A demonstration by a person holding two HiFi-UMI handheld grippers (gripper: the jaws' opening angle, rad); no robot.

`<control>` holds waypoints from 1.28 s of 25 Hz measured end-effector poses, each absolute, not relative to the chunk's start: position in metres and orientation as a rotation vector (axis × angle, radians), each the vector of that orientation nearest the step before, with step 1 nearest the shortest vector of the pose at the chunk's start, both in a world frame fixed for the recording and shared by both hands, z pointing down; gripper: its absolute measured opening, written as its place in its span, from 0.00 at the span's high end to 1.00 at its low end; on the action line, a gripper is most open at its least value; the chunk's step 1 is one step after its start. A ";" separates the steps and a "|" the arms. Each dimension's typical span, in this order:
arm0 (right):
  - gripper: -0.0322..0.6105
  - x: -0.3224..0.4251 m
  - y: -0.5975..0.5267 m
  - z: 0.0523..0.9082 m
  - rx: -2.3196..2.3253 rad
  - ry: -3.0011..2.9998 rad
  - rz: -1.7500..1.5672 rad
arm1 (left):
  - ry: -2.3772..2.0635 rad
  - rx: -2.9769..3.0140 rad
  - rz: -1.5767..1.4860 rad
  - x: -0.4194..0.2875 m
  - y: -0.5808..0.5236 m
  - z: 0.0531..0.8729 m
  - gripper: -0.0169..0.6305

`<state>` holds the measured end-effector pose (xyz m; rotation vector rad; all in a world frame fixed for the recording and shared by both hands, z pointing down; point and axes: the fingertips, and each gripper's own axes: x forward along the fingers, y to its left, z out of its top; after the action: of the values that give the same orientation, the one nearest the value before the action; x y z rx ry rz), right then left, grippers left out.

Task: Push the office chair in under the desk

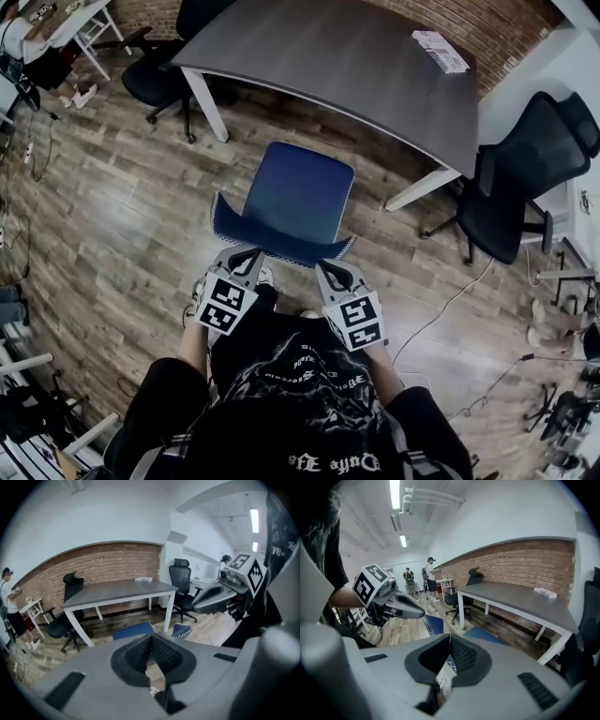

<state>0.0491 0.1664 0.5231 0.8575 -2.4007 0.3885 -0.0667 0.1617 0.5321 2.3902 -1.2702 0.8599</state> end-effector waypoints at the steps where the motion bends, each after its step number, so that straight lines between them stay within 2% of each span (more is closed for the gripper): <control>1: 0.94 0.045 0.167 0.527 0.838 -2.388 0.397 | -1.224 2.411 0.911 -0.068 0.161 0.537 0.96; 6: 0.94 0.031 0.163 0.537 0.797 -2.338 0.431 | -0.962 2.497 1.120 -0.074 0.157 0.550 0.96; 9: 0.81 0.027 0.159 0.543 0.782 -2.294 0.433 | -0.781 2.536 1.240 -0.076 0.159 0.555 0.94; 12: 0.76 0.020 0.160 0.547 0.739 -2.275 0.454 | -0.607 2.542 1.290 -0.078 0.163 0.562 0.73; 13: 0.74 0.018 0.160 0.550 0.735 -2.264 0.455 | -0.567 2.546 1.317 -0.079 0.162 0.565 0.72; 22: 0.62 0.006 0.168 0.580 0.583 -2.109 0.421 | -0.278 2.570 1.621 -0.093 0.162 0.598 0.71; 32: 0.58 -0.011 0.169 0.609 0.396 -1.938 0.267 | -0.046 2.577 1.806 -0.097 0.158 0.613 0.68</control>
<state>-0.0110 0.1686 0.6093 0.3960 -1.9384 0.2670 -0.0970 0.1583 0.6132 2.5768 -0.0458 1.8064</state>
